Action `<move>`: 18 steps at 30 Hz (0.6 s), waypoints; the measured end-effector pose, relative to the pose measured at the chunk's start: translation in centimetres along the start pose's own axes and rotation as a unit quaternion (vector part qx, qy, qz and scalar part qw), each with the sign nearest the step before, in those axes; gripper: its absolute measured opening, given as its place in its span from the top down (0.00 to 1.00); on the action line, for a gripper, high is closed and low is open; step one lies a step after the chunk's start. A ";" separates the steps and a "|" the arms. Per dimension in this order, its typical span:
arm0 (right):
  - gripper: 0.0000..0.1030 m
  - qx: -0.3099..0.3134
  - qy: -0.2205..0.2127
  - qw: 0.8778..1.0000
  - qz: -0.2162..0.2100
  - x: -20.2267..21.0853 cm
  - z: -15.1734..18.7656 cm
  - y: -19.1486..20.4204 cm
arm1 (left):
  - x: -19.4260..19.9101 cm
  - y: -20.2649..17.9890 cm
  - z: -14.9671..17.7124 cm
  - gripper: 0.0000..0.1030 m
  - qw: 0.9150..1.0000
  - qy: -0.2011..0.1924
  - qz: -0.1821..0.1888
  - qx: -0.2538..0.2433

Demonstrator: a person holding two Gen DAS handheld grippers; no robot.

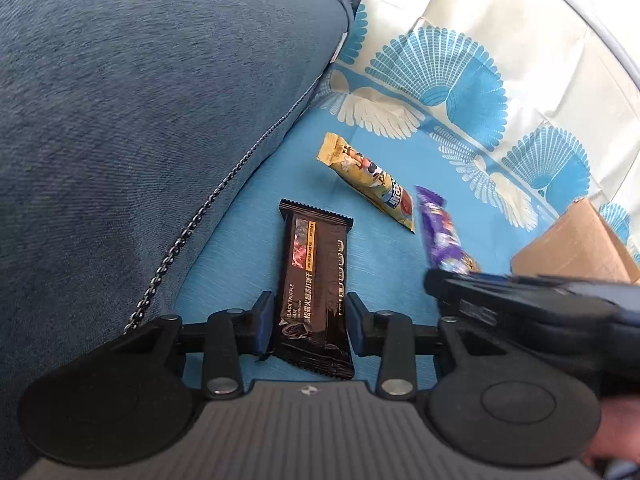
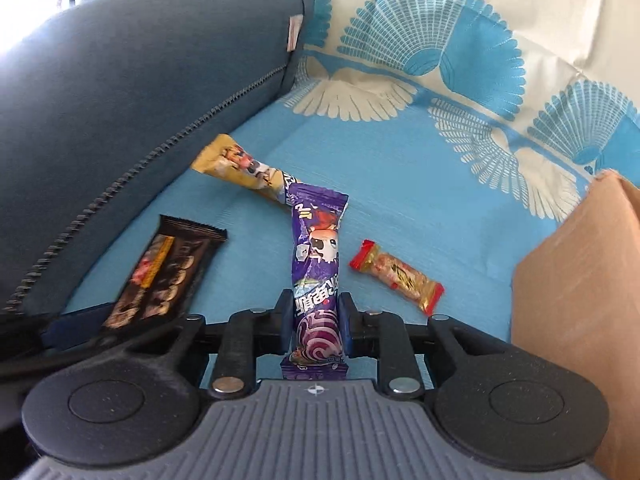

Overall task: Organize snacks
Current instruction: 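Grasp the dark chocolate bar with the left gripper while the right gripper grasps the purple tube snack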

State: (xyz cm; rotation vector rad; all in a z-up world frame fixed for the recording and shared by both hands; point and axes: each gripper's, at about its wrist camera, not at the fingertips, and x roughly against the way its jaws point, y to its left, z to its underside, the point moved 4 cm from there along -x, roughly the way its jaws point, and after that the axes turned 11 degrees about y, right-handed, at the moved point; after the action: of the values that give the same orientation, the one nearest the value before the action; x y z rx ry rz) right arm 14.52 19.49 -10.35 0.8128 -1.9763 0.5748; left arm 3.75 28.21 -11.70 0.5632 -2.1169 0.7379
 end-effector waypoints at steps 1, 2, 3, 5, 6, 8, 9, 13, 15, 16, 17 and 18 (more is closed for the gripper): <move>0.77 -0.007 -0.001 1.000 -0.003 0.8 0.4 -0.1 | 0.1 0.1 0.0 0.64 1.000 0.001 0.005 0.004; 0.77 -0.017 -0.001 1.000 -0.007 1.6 0.8 -0.4 | 0.1 0.2 0.0 0.64 1.000 0.003 0.008 0.007; 0.77 -0.026 -0.001 1.000 -0.012 2.5 1.3 -0.5 | 0.2 0.2 0.0 0.64 1.000 0.005 0.011 0.007; 0.77 -0.036 -0.005 0.999 -0.018 4.5 2.8 -0.5 | 0.5 0.1 0.1 0.65 1.000 0.006 0.016 0.005; 0.77 -0.036 -0.008 0.999 -0.022 5.6 3.7 -0.4 | 0.6 0.0 0.2 0.65 1.000 0.005 0.018 0.002; 0.77 -0.034 -0.012 0.999 -0.026 7.2 5.8 -0.3 | 0.9 -0.1 0.3 0.66 1.000 0.006 0.025 -0.002; 0.77 -0.037 -0.012 0.999 -0.029 8.0 6.9 -0.3 | 1.2 -0.1 0.4 0.66 1.000 0.005 0.030 -0.003; 0.77 -0.028 -0.016 0.999 -0.042 10.8 11.3 0.6 | 1.9 0.0 0.5 0.71 0.998 0.038 0.058 0.007; 0.77 -0.013 -0.023 0.999 -0.047 11.8 13.3 1.3 | 2.9 0.2 0.7 0.71 0.996 0.065 0.063 0.014; 0.77 -0.007 -0.027 0.998 -0.051 12.2 14.1 1.6 | 3.6 0.1 0.9 0.71 0.996 0.065 0.061 0.005; 0.77 -0.003 -0.032 0.998 -0.054 12.6 15.0 1.8 | 4.3 -0.2 1.1 0.71 0.996 0.067 0.059 -0.012; 0.77 -0.002 -0.034 0.998 -0.057 12.8 15.8 2.0 | 5.0 -0.4 1.4 0.72 0.995 0.072 0.055 -0.031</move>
State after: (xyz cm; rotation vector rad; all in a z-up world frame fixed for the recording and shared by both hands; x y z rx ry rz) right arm -0.71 6.33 -7.15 0.9474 -1.9777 0.4818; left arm 0.41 26.29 -8.24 0.3523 -2.0410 0.7476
